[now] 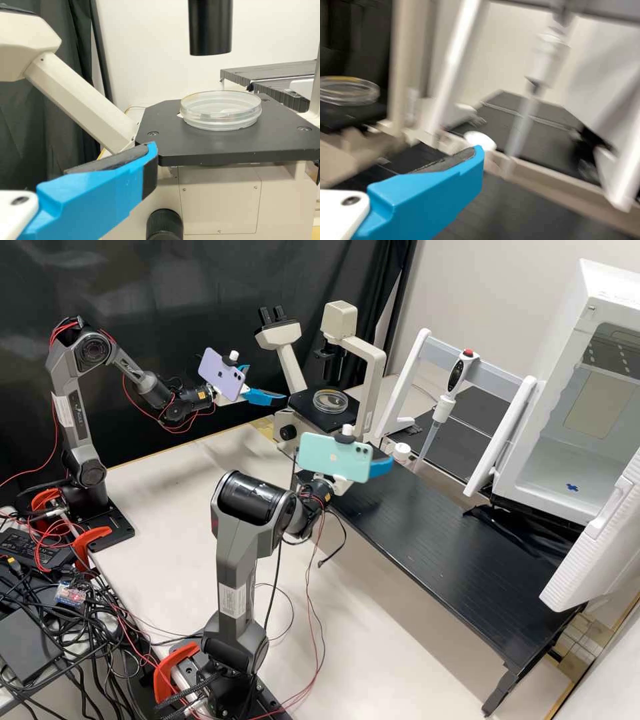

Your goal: Move the petri dish to the bench

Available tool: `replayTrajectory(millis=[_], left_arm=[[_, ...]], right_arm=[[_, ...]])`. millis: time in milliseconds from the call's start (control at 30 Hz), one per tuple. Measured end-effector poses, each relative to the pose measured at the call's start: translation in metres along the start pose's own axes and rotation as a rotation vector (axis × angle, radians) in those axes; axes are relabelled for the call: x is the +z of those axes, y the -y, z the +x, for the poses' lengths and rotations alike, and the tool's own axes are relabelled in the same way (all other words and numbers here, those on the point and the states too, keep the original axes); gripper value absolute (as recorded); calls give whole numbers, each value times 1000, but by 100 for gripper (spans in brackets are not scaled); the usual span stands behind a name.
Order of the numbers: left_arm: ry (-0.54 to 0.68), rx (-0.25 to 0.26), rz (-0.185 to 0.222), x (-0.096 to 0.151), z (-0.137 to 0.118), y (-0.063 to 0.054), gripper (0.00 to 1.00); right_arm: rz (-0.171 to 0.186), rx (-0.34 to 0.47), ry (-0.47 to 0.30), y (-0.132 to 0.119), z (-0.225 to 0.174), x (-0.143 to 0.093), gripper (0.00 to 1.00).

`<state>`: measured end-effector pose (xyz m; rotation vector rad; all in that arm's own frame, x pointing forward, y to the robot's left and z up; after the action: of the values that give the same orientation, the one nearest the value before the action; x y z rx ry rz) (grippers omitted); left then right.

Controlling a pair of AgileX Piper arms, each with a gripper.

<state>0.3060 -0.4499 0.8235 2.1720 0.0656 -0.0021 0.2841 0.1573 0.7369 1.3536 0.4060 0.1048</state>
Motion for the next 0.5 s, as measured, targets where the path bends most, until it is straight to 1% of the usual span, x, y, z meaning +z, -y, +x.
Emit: replayTrajectory(millis=[33, 67, 167, 267, 433, 500], left_arm=[[0, 0, 0, 0, 0, 0, 100], [0, 0, 0, 0, 0, 0, 100], [0, 0, 0, 0, 0, 0, 100], [0, 0, 0, 0, 0, 0, 100], [0, 0, 0, 0, 0, 0, 100], [0, 0, 0, 0, 0, 0, 100]], right_arm=[[-13, -4, -20, 3, 4, -8, 100], [-20, -2, -28, 3, 6, -11, 100], [-46, 1, -85, 7, 18, -33, 100], [-75, -19, -110, 12, 31, -46, 100], [-69, -54, -127, 15, 56, -63, 100], [-76, -71, -124, 18, 65, -65, 100]])
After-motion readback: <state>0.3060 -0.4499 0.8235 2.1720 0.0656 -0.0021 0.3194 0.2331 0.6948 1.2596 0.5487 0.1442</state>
